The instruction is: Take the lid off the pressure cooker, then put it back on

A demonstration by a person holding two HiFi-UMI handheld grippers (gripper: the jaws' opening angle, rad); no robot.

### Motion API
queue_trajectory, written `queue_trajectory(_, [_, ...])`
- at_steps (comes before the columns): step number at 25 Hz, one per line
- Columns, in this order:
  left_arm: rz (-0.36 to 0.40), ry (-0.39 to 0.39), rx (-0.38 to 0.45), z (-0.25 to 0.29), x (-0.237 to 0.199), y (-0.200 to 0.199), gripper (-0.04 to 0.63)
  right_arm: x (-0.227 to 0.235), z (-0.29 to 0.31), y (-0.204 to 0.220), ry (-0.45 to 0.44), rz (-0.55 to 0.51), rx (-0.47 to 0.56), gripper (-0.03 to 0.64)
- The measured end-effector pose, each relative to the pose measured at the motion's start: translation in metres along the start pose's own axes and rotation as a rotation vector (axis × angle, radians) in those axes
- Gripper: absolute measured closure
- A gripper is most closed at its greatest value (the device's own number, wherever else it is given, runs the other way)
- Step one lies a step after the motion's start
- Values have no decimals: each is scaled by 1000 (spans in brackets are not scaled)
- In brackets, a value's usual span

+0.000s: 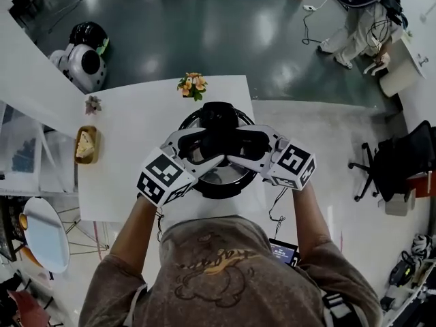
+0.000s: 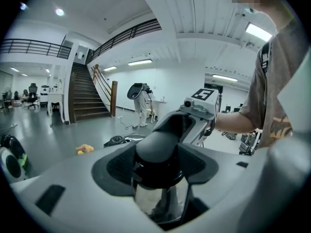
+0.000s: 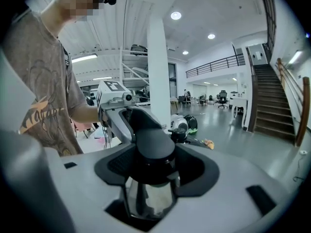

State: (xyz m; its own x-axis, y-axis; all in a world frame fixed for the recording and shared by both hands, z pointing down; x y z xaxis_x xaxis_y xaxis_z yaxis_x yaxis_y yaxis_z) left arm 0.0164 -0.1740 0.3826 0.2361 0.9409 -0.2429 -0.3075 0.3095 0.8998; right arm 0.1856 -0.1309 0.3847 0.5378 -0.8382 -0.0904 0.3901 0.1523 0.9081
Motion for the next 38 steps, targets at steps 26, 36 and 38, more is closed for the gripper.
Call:
queue_trajectory(26, [-41, -126, 131, -45, 30, 21, 311, -35, -27, 0, 253, 66, 107, 393])
queue_trajectory(36, [-35, -133, 181, -99, 85, 53, 311, -122, -39, -14, 334, 66, 102, 402])
queue_trajectory(38, [-35, -129, 189, -109, 98, 59, 311, -141, -45, -17, 350, 70, 103, 402])
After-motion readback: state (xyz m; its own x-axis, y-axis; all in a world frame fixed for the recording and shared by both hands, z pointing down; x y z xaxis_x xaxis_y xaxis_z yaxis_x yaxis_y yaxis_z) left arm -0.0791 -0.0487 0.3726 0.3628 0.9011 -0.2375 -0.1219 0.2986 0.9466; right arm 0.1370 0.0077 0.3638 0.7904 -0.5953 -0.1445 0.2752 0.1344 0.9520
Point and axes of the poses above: the fingertips, and each gripper's own axes: z forward along the fingers, x to its right, y out of its underside, the point moved 9 cm from there along -z, backward along the fingers, and after that the axes turned 8 degrees about -z, right-handed, at the moved point
